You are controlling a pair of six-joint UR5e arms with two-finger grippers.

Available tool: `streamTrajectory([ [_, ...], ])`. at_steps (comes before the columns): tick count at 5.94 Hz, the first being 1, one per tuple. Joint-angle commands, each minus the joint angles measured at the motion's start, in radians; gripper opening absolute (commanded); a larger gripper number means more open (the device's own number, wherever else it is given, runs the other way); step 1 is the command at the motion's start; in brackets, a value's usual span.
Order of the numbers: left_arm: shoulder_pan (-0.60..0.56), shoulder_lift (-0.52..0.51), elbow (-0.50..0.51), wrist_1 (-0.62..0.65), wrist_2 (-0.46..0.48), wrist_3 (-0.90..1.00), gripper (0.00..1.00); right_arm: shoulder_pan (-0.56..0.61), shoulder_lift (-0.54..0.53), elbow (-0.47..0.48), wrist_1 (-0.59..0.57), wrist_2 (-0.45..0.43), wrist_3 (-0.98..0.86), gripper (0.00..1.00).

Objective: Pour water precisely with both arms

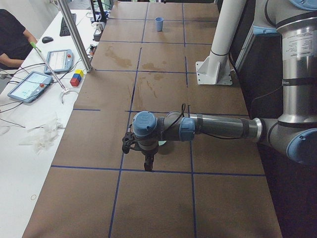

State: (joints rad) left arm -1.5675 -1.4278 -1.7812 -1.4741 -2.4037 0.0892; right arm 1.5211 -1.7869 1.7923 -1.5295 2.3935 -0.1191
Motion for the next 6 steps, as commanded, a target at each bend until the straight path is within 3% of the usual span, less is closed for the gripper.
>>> streamTrajectory([
  [1, 0.001, -0.003, 0.002, 0.001, -0.003, -0.002, 1.0, 0.001, -0.006, 0.006, 0.0, 0.004, -0.001, 1.0],
  [6, 0.001, 0.006, 0.005, 0.003, -0.005, 0.003, 1.0, -0.001, -0.006, -0.004, -0.001, 0.003, 0.001, 1.0],
])
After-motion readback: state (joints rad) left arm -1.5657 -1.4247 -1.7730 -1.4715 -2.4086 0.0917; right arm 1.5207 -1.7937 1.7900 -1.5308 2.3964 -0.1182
